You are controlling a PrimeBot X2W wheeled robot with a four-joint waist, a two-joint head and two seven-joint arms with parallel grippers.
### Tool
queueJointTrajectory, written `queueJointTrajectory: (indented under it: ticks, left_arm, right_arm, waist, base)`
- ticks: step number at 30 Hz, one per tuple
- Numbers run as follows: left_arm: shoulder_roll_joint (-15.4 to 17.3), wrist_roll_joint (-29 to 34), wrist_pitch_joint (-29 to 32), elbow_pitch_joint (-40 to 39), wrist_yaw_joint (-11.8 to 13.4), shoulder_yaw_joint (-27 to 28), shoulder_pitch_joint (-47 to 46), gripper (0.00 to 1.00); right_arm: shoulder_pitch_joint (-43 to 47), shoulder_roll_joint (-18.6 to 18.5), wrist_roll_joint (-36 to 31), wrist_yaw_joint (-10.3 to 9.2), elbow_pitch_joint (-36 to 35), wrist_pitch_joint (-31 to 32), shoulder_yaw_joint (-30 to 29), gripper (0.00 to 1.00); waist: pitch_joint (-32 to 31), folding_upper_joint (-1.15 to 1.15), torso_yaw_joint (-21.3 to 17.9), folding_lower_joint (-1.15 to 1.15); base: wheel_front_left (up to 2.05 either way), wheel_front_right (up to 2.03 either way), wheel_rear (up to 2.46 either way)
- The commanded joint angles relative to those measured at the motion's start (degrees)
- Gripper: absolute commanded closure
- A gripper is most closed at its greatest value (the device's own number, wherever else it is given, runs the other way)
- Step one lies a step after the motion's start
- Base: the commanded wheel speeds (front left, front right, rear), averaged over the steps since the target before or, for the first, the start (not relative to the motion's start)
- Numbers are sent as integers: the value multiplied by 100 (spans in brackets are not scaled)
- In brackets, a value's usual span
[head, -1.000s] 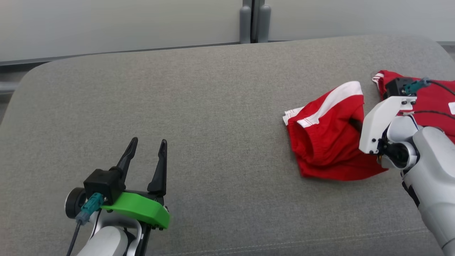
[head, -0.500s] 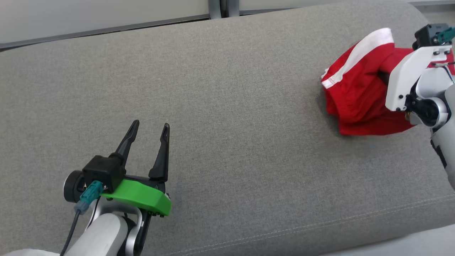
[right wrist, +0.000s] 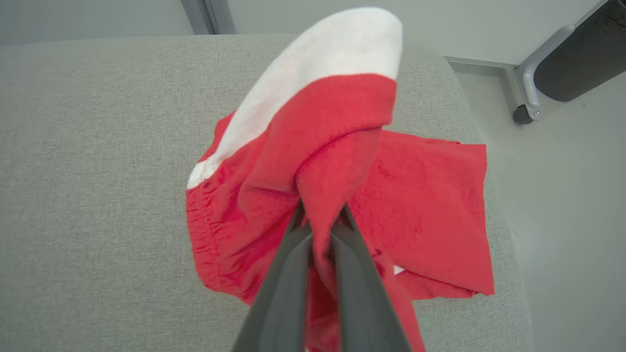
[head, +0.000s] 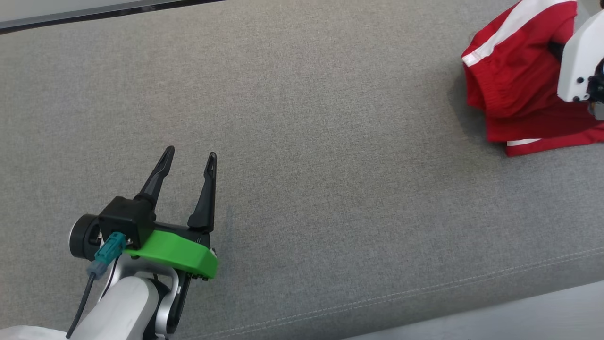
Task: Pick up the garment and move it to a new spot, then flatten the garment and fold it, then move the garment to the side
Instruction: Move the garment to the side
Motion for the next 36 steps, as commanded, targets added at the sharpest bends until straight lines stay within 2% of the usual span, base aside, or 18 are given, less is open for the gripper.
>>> queueJointTrajectory:
  ticks: [1,8,18,34,36]
  left_arm:
    - [51,31,13,-27,33,25,-94,0]
    - [174,137,160,-235,65,3,-239,0]
    - [359,287,401,-530,124,-40,-446,0]
    - [482,407,615,-745,143,-164,-596,0]
    - [479,409,629,-745,138,-179,-603,0]
  right_arm:
    - [-52,-64,-41,-1,-19,33,9,100]
    - [-132,-445,-260,-1,169,-10,-120,100]
    - [-87,-608,-718,-2,982,-644,-524,100]
    - [-548,-461,-1553,-3,2023,-1771,-775,100]
    - [-581,-426,-1695,-3,2185,-1845,-784,60]
  waist:
    - [40,0,-3,0]
    - [311,0,84,0]
    - [731,0,240,0]
    - [991,0,212,0]
    - [995,0,213,0]
  base:
    - [0,0,0]
    - [0,0,0]
    - [0,0,0]
    - [0,0,0]
    - [0,0,0]
